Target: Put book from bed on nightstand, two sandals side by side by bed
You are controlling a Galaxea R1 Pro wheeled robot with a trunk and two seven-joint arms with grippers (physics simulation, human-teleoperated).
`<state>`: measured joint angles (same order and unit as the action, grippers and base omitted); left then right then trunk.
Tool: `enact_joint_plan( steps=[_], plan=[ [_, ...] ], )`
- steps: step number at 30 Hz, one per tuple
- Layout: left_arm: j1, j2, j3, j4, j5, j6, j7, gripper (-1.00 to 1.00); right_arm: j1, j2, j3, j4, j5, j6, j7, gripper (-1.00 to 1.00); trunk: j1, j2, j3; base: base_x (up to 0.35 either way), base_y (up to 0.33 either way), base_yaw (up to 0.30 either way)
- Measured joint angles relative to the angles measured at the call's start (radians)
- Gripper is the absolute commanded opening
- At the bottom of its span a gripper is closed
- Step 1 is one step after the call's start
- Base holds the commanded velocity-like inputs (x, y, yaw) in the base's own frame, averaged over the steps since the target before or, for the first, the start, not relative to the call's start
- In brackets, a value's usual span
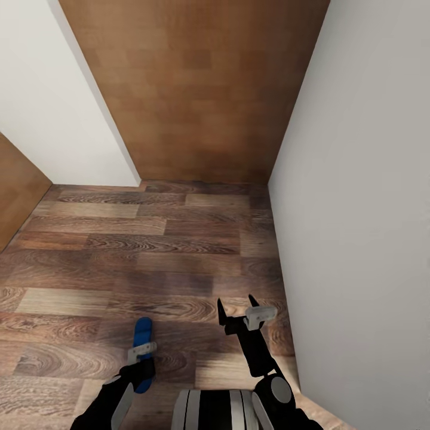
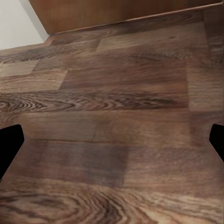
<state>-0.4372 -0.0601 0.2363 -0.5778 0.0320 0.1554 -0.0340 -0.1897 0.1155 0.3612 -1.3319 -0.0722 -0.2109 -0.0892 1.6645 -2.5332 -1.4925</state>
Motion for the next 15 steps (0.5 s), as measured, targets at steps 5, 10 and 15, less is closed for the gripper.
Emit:
enact_joint_plan(
  steps=[5,10,15],
  plan=[
    [0.0,0.0,0.0,0.0,0.0,0.0,-0.004,-1.0,0.0,0.0,0.0,0.004,0.0,0.001,0.0,1.0,-0.002,0.001,0.019,0.0,0.0,0.0],
    [0.0,0.001,0.003,0.001,0.001,0.0,-0.007,-1.0,0.0,0.0,0.0,0.006,0.0,0.001,0.0,1.0,-0.004,0.002,0.039,0.0,0.0,0.0],
    [0.0,0.016,0.007,0.001,0.001,0.0,-0.009,-1.0,0.0,0.0,0.0,0.005,0.0,0.001,0.0,1.0,-0.007,0.004,0.058,0.0,0.0,0.0]
  ],
)
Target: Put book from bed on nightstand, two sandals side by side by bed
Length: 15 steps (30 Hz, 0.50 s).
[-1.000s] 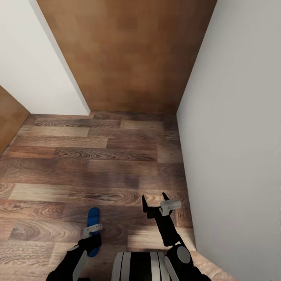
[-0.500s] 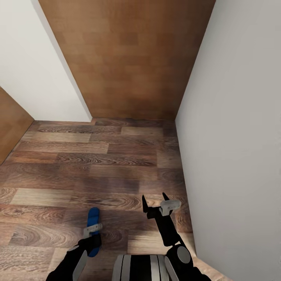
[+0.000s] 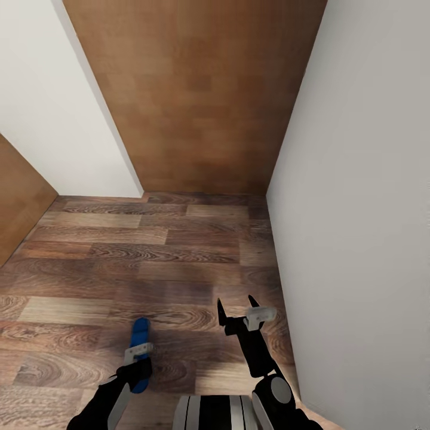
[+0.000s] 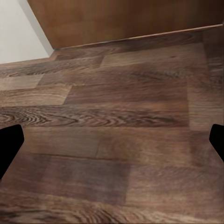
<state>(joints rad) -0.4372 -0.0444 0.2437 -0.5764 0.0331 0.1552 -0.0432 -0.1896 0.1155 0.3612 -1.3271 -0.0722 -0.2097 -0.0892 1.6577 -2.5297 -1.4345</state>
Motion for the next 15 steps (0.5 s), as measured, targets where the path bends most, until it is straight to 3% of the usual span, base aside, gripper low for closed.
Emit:
enact_joint_plan(
  steps=[2,7,8,11,15],
  plan=[
    [0.0,0.017,0.0,0.002,0.001,0.0,-0.017,-1.0,0.0,0.0,0.0,-0.001,0.0,0.0,0.0,1.0,-0.001,0.0,0.008,0.0,0.0,0.0],
    [0.0,0.065,0.008,0.006,0.004,0.001,-0.161,-1.0,0.0,0.0,0.0,-0.001,0.0,0.0,0.0,1.0,-0.003,0.002,0.027,0.0,0.0,0.0],
    [0.0,0.091,0.03,0.006,0.003,0.001,-0.238,-1.0,0.0,0.0,0.0,-0.002,0.0,0.0,0.0,1.0,-0.004,0.002,0.031,0.0,0.0,0.0],
    [0.0,0.144,0.103,0.008,0.004,0.003,-0.388,-1.0,0.0,0.0,0.0,-0.001,-0.001,0.001,0.0,1.0,-0.005,0.003,0.043,0.0,0.0,0.0],
    [0.003,0.176,0.165,0.01,0.003,0.005,-0.523,-1.0,0.0,0.0,0.0,-0.002,-0.001,0.003,-0.001,1.0,-0.007,0.004,0.058,0.0,0.0,0.0]
  ],
)
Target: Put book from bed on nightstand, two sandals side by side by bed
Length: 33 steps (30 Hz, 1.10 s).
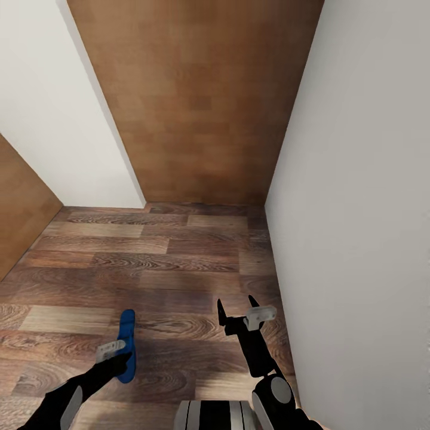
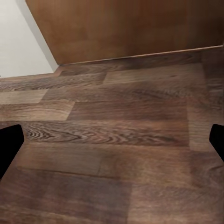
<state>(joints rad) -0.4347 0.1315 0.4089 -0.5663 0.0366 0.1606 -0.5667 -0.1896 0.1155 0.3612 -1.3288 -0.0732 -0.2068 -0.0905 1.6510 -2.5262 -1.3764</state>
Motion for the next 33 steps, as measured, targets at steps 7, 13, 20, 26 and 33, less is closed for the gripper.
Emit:
enact_joint_plan(
  steps=[7,13,20,26,33],
  plan=[
    [0.002,0.007,0.017,0.001,-0.002,0.001,-0.044,-1.0,0.0,0.0,0.0,0.0,0.0,0.001,0.0,1.0,-0.003,0.002,0.027,0.0,0.0,0.0],
    [0.003,0.007,0.019,0.001,-0.003,0.001,-0.049,-1.0,0.0,0.0,0.0,0.001,-0.002,0.005,0.001,1.0,-0.006,0.003,0.05,0.0,0.0,0.0],
    [0.004,0.006,0.018,0.001,-0.003,0.001,-0.05,-1.0,0.0,0.0,-0.005,0.015,-0.019,0.021,0.003,1.0,-0.009,0.005,0.077,0.0,0.0,0.0],
    [0.004,0.004,0.016,0.001,-0.003,0.001,-0.05,-1.0,0.0,0.0,-0.003,0.015,-0.02,0.157,0.007,1.0,-0.012,0.006,0.101,0.0,0.0,0.0],
    [0.005,0.002,0.016,0.001,-0.004,0.001,-0.05,-1.0,0.0,0.0,-0.005,0.009,-0.02,0.379,0.013,1.0,-0.015,0.008,0.128,0.0,0.0,0.0]
  ],
)
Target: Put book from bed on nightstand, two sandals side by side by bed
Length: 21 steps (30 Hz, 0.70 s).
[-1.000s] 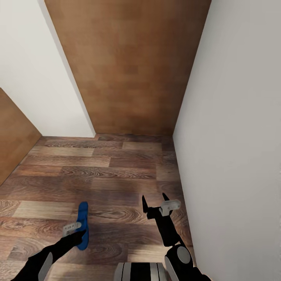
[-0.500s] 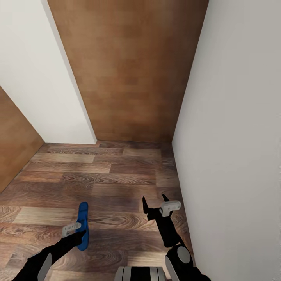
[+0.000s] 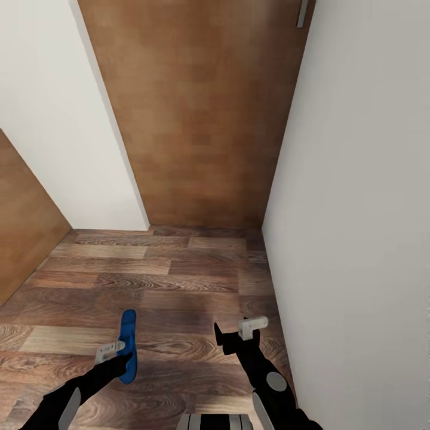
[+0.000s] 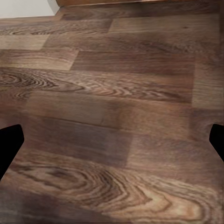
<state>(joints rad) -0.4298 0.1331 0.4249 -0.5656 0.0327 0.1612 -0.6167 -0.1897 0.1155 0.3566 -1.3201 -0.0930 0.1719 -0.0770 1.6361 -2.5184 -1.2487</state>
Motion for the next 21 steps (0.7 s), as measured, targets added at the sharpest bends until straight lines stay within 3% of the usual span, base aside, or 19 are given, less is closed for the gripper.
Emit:
enact_joint_plan(
  steps=[14,21],
  plan=[
    [0.001,-0.001,0.0,0.002,0.0,-0.002,0.001,-1.0,0.0,0.0,0.008,-0.013,0.001,0.0,0.001,1.0,-0.006,0.003,0.054,0.0,0.0,0.0],
    [0.002,-0.001,0.0,0.002,-0.001,-0.002,0.002,-1.0,0.0,0.0,0.009,-0.034,0.002,-0.001,0.001,1.0,-0.006,0.003,0.054,0.0,0.0,0.0]
  ],
)
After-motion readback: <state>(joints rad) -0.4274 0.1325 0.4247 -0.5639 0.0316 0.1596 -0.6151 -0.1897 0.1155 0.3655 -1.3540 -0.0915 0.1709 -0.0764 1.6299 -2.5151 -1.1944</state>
